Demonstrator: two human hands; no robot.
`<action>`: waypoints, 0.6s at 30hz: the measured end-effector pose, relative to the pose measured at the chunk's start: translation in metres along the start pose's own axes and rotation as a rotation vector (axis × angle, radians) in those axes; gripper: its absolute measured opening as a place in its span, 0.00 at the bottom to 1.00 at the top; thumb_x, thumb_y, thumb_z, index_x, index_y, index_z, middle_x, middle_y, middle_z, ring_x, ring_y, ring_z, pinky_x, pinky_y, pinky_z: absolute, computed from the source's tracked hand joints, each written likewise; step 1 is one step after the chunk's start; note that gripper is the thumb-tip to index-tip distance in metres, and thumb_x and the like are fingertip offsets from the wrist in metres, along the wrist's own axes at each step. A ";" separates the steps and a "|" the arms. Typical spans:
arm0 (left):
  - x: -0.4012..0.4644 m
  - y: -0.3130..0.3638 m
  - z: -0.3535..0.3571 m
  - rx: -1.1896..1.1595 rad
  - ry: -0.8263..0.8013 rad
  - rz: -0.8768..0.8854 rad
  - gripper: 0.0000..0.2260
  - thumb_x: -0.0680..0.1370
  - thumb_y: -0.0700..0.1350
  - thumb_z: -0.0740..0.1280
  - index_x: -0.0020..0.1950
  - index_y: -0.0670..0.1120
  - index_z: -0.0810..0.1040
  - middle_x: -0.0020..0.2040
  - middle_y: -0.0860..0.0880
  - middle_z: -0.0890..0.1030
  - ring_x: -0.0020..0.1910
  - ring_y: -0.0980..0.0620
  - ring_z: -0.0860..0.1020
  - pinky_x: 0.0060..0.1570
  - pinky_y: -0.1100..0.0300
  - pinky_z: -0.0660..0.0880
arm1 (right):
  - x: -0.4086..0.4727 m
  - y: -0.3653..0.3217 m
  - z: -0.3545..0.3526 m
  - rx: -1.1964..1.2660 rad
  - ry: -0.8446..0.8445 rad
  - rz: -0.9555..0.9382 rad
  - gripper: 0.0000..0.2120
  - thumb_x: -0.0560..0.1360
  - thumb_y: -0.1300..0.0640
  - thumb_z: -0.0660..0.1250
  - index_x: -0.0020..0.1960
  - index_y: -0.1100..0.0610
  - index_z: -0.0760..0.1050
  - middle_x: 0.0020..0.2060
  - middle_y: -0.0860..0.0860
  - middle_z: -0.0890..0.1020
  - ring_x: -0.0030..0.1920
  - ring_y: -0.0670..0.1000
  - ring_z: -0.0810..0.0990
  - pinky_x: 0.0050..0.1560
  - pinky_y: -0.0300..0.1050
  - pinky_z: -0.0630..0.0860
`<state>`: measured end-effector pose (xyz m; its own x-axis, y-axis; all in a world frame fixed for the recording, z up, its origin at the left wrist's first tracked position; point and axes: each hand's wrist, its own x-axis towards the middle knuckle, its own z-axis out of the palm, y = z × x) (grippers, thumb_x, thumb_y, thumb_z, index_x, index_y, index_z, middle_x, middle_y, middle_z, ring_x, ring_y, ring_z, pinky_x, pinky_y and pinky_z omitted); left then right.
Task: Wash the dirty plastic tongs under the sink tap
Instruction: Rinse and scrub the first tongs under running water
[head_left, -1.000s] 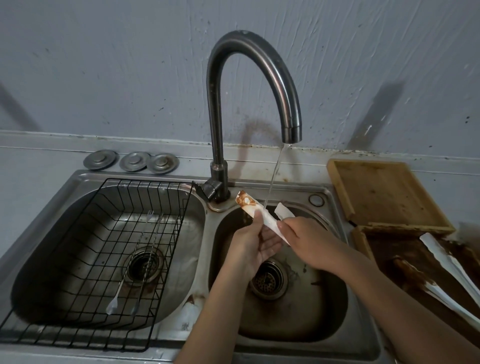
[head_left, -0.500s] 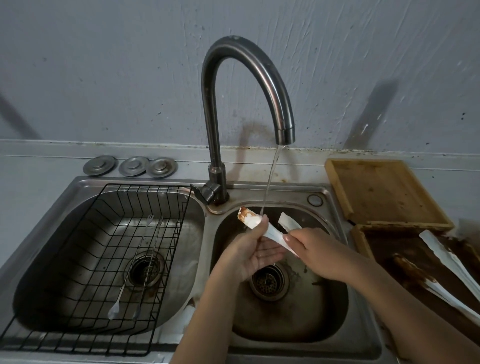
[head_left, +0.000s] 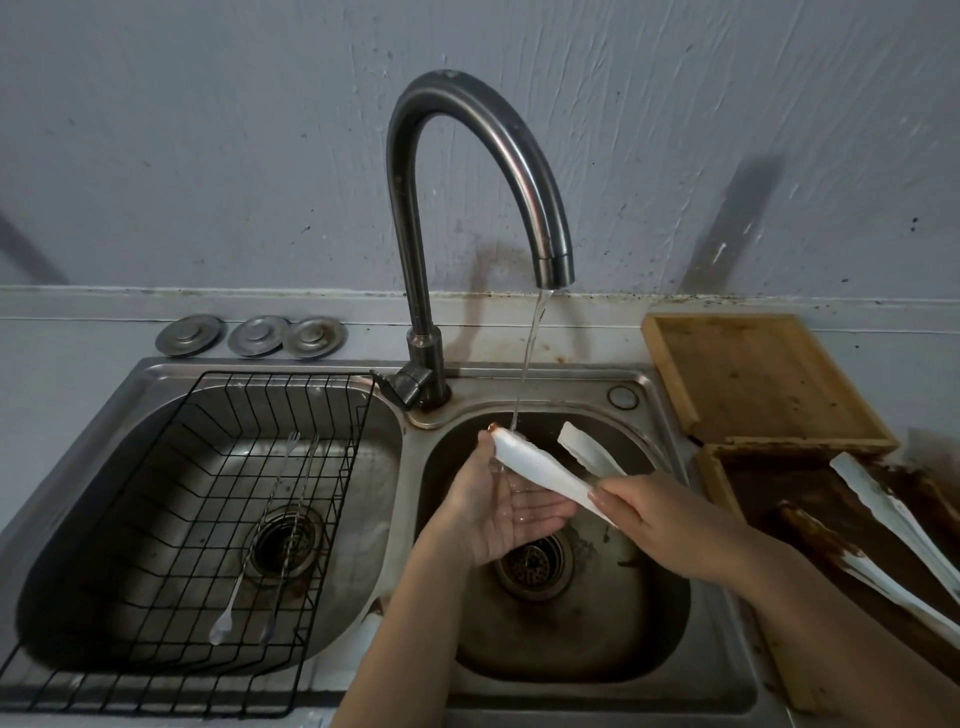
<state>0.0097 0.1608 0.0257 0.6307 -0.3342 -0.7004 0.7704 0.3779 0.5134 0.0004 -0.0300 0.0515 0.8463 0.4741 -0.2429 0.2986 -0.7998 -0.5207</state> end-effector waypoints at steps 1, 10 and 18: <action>0.000 -0.001 0.002 -0.005 0.000 0.003 0.40 0.75 0.70 0.48 0.55 0.34 0.77 0.42 0.37 0.85 0.39 0.45 0.85 0.36 0.57 0.81 | 0.000 0.000 0.000 0.003 0.008 -0.005 0.15 0.80 0.49 0.53 0.35 0.47 0.68 0.27 0.45 0.72 0.25 0.42 0.69 0.29 0.36 0.65; -0.002 -0.001 0.003 0.106 -0.013 -0.009 0.35 0.77 0.66 0.51 0.51 0.35 0.79 0.43 0.37 0.85 0.41 0.45 0.85 0.43 0.56 0.82 | -0.002 0.009 0.004 -0.056 0.001 0.007 0.14 0.79 0.46 0.53 0.38 0.48 0.71 0.28 0.46 0.73 0.26 0.42 0.70 0.30 0.38 0.67; -0.002 -0.005 0.006 0.124 -0.033 0.009 0.29 0.78 0.62 0.55 0.51 0.36 0.78 0.43 0.39 0.85 0.41 0.47 0.85 0.42 0.57 0.82 | -0.004 0.010 0.005 -0.030 0.018 0.010 0.14 0.79 0.47 0.53 0.36 0.45 0.68 0.27 0.45 0.73 0.27 0.41 0.72 0.31 0.37 0.68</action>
<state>0.0048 0.1544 0.0275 0.6390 -0.3597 -0.6799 0.7689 0.2724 0.5784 -0.0020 -0.0378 0.0436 0.8569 0.4594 -0.2337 0.3027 -0.8155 -0.4932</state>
